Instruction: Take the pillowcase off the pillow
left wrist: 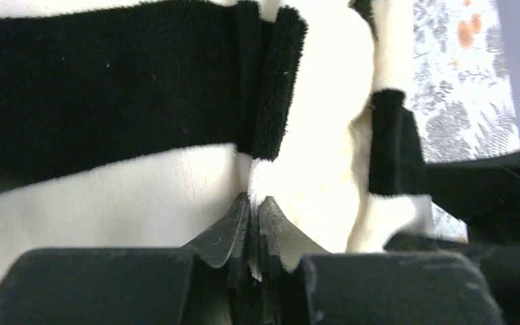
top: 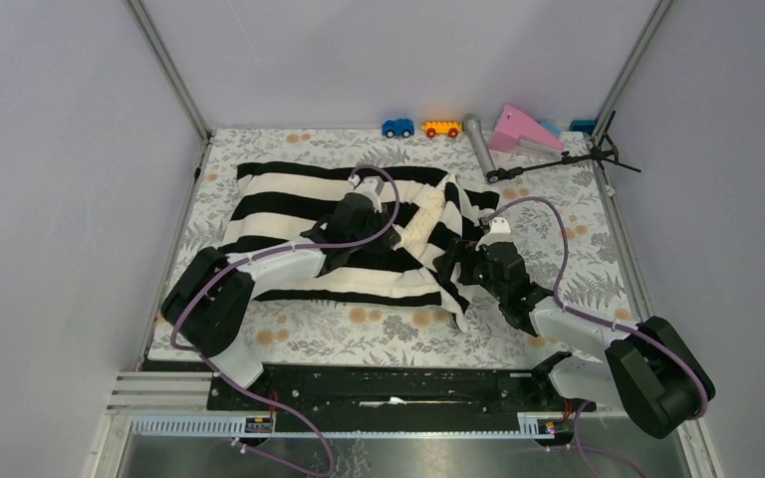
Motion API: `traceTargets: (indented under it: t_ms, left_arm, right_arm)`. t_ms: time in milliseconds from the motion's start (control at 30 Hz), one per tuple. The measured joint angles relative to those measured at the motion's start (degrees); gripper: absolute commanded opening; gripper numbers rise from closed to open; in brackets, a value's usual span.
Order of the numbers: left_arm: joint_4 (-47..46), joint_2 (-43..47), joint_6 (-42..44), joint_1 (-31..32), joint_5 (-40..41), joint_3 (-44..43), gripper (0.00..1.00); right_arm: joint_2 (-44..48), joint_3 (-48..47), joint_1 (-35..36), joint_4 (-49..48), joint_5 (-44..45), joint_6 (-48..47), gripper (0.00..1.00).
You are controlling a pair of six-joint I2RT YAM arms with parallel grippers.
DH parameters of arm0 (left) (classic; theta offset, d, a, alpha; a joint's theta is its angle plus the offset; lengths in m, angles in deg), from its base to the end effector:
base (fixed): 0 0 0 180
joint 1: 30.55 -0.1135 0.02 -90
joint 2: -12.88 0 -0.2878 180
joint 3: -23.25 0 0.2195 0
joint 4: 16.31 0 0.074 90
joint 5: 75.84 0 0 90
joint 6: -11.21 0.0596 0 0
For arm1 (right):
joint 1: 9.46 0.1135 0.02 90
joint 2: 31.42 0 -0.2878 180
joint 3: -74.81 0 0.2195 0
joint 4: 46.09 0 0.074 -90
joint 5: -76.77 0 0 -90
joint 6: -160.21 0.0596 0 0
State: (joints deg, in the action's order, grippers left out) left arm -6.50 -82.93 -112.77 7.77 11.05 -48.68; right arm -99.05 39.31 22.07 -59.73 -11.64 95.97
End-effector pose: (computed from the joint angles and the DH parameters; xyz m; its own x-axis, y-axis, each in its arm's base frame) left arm 0.2812 -0.2263 0.2369 -0.7267 -0.1370 -0.6731 0.2995 0.8186 -0.4900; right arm 0.1910 0.1152 0.2205 -0.4609 0.2269 -0.8580 -0.3331 0.8518 0.4042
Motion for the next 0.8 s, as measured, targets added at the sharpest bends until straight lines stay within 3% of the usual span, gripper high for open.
traceTargets:
  t_ms: [167, 367, 633, 700, 800]
  left_arm:
    - [-7.5, 7.5, 0.4, -0.3, -2.4, 8.0, 0.08]
    - [-15.0, 8.4, 1.6, -0.3, -6.3, 12.0, 0.08]
    - [-17.9, 8.4, 2.6, -0.3, -6.9, 13.5, 0.06]
    - [-17.9, 8.4, 2.6, -0.3, -6.7, 13.5, 0.04]
    - [-17.9, 7.6, 2.6, -0.3, -6.2, 13.4, 0.03]
  right_arm:
    - [0.9, -1.8, 0.0, 4.5, 3.5, 0.0, 0.98]
    - [0.5, -10.8, 0.0, 11.9, 3.9, 0.7, 0.97]
    - [-11.9, -25.1, 0.3, 18.3, 9.0, 2.2, 0.99]
    - [-14.5, -25.1, 0.3, 21.1, 11.6, 2.6, 0.92]
    - [-14.8, -22.6, -0.7, 23.0, 13.5, 3.5, 0.74]
